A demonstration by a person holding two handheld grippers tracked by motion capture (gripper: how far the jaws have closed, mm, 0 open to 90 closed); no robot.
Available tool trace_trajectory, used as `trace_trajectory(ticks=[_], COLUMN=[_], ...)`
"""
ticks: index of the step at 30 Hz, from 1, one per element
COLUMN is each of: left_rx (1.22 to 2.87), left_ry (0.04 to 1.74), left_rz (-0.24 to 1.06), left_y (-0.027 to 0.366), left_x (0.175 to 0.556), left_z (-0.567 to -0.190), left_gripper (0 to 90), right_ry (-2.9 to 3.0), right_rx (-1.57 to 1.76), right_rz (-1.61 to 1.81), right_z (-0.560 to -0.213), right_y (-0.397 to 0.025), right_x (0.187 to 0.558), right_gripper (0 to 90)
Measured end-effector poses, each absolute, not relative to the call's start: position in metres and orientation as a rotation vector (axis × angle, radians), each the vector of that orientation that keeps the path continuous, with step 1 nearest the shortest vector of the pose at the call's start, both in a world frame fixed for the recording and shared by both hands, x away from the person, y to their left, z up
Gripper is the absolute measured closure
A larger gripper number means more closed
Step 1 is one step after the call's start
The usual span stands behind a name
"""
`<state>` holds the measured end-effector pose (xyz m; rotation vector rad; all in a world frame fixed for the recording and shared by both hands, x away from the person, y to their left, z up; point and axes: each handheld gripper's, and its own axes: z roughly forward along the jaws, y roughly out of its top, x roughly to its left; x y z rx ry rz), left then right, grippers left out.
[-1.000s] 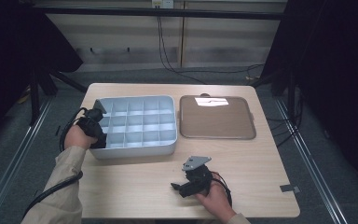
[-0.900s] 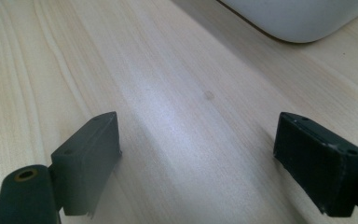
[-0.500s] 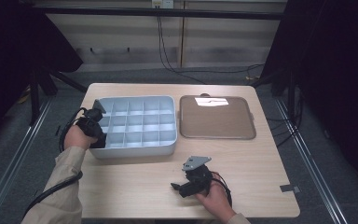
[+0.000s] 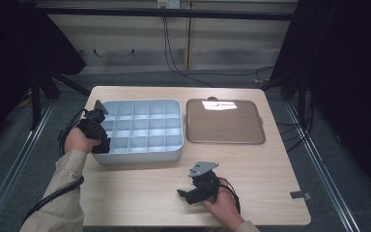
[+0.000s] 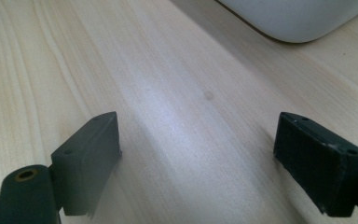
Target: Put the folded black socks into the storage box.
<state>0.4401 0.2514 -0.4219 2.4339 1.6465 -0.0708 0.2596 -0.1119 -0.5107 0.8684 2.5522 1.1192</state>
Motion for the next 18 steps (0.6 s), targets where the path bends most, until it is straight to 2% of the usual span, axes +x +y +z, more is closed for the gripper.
trace_trajectory(ticks=[18], left_rx=[2.401], left_ry=[1.635], left_rz=[-0.006], left_y=[0.25], left_x=[0.433], left_z=[-0.391], left_gripper=[65.8], right_ry=[2.552], right_rx=[0.869], right_rz=[1.119], right_z=[-0.511], right_y=[-0.112], right_x=[0.26], right_gripper=[14.1])
